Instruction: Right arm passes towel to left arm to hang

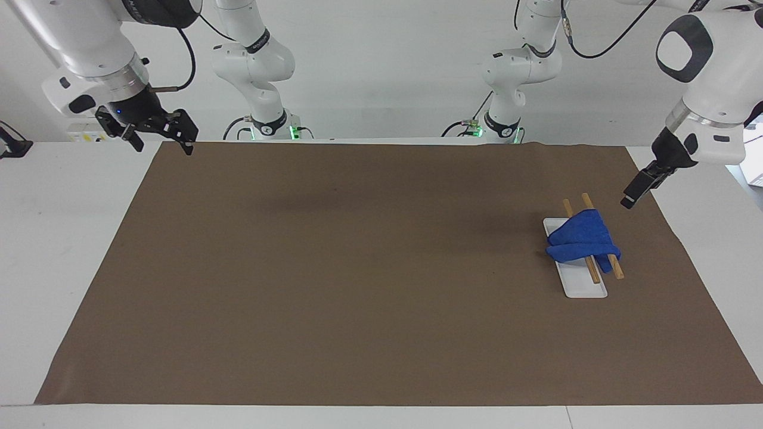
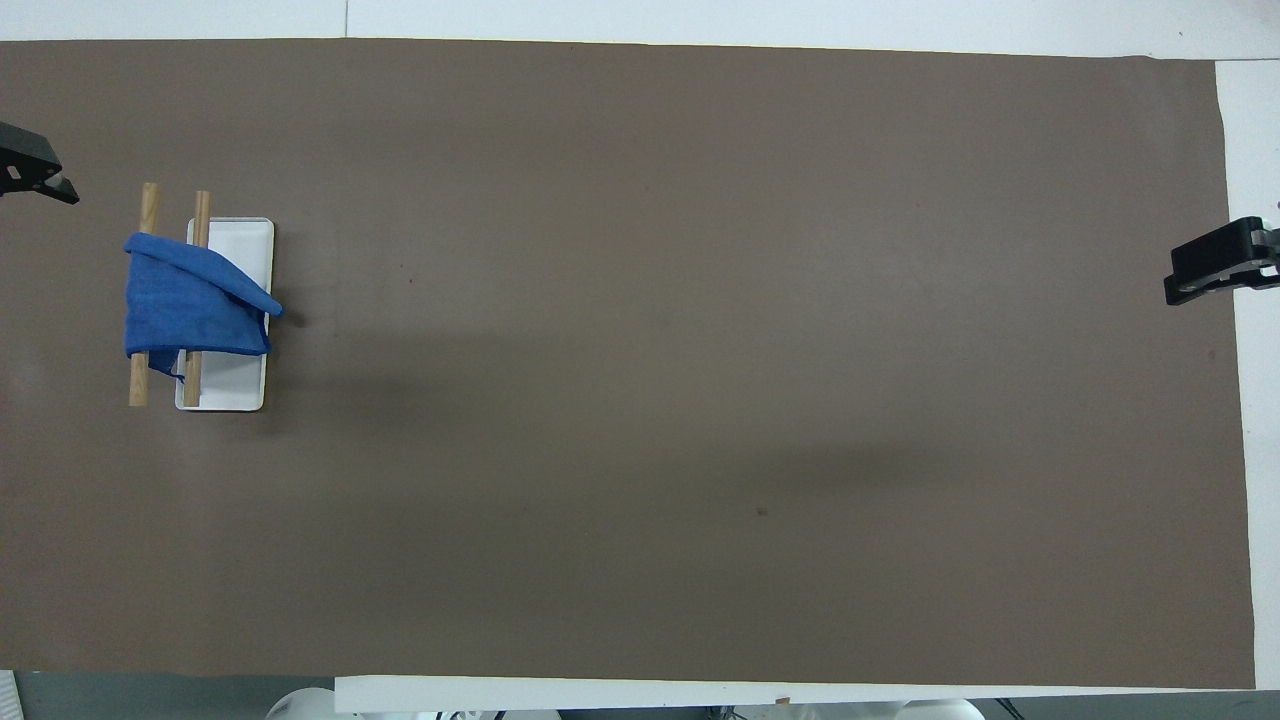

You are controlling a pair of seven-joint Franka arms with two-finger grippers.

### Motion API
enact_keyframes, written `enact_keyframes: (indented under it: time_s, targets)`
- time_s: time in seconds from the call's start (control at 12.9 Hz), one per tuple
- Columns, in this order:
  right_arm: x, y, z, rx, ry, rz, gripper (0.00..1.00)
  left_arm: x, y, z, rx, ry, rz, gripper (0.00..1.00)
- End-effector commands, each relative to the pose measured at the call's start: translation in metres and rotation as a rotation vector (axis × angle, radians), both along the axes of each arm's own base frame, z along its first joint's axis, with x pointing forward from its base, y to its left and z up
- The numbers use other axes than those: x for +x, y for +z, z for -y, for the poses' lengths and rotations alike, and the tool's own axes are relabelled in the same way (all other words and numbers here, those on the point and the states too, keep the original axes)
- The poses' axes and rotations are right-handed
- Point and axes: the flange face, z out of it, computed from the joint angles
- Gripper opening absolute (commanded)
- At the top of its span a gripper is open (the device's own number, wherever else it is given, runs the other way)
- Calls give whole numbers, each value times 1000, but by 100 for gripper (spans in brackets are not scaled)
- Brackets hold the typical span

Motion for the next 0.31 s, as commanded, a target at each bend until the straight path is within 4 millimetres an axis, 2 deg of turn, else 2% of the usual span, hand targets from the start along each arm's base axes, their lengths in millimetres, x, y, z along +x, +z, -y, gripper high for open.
enact_keyframes:
  time_s: [0.0,0.23]
  targets:
    - [-6,1,0,-14,15,-5,100,-4,10,9,-10,-196,-43,100]
    - [-7,1,4,-12,10,-7,100,-9,16,17,-8,-241,-40,100]
